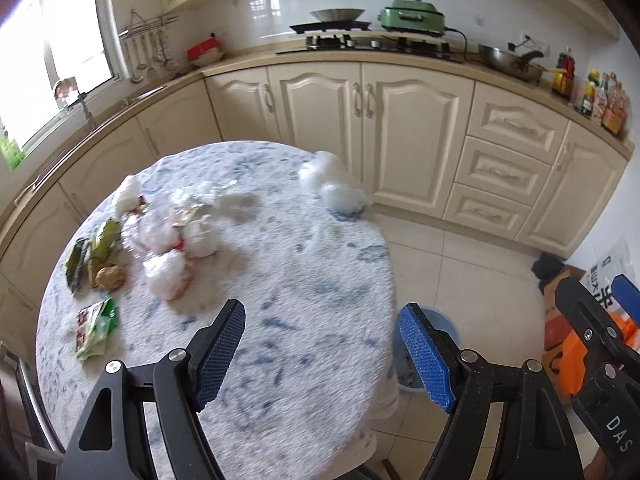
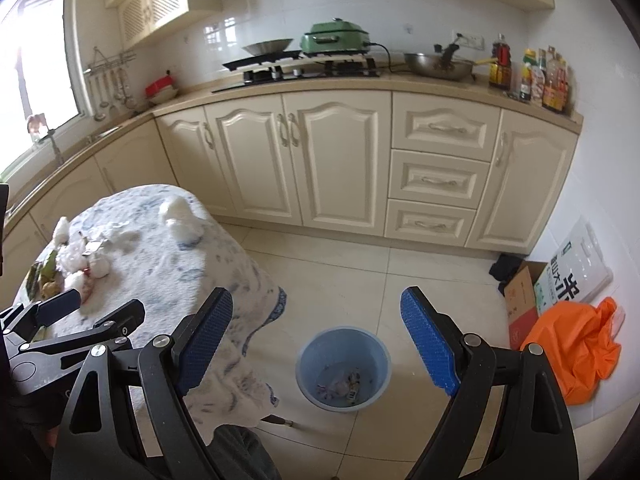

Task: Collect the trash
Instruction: 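Move both tools back over the table toward the remaining trash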

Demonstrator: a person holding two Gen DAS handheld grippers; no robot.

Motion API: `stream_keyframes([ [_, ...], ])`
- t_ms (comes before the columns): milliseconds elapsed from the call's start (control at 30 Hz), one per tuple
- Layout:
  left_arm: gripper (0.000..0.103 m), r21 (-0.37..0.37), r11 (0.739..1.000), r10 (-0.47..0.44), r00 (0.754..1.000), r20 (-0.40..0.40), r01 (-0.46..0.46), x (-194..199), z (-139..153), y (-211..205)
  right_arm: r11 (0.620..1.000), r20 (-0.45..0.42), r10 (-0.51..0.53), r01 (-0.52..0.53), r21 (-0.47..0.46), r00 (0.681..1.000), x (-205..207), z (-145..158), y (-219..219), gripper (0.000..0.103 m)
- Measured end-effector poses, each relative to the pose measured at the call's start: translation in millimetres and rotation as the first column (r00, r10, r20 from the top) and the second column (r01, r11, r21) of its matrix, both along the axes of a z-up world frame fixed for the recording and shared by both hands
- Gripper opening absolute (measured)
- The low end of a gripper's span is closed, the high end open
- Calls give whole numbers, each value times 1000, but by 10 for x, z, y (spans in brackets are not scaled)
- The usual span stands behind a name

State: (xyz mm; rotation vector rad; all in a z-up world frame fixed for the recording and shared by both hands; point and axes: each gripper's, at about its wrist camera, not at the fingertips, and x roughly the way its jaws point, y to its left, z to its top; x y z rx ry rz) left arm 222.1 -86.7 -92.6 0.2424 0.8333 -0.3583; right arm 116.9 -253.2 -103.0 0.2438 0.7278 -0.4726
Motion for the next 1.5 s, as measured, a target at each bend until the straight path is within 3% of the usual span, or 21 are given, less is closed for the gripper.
stream_keyframes([
  [433,83,-34,982,186,982,26,-185,-318,152,990,978,26,206,-206,2,978,155,52,787,88],
  [733,90,-35,924,380,925,-10,-381,-222,130,1624,931,1,362,-362,39,932,558,-88,1289,88],
  [900,94,-16,883,469,883,-31,-470,-33,52,1852,912,-27,409,-407,56,912,746,-195,1440,88],
  [1200,96,13,845,530,834,-152,-535,608,-303,2151,892,-91,450,-443,90,888,1144,-437,1603,88],
  [1500,97,1,835,534,810,-243,-551,1349,-589,2211,885,-151,465,-451,119,872,1596,-621,1650,88],
])
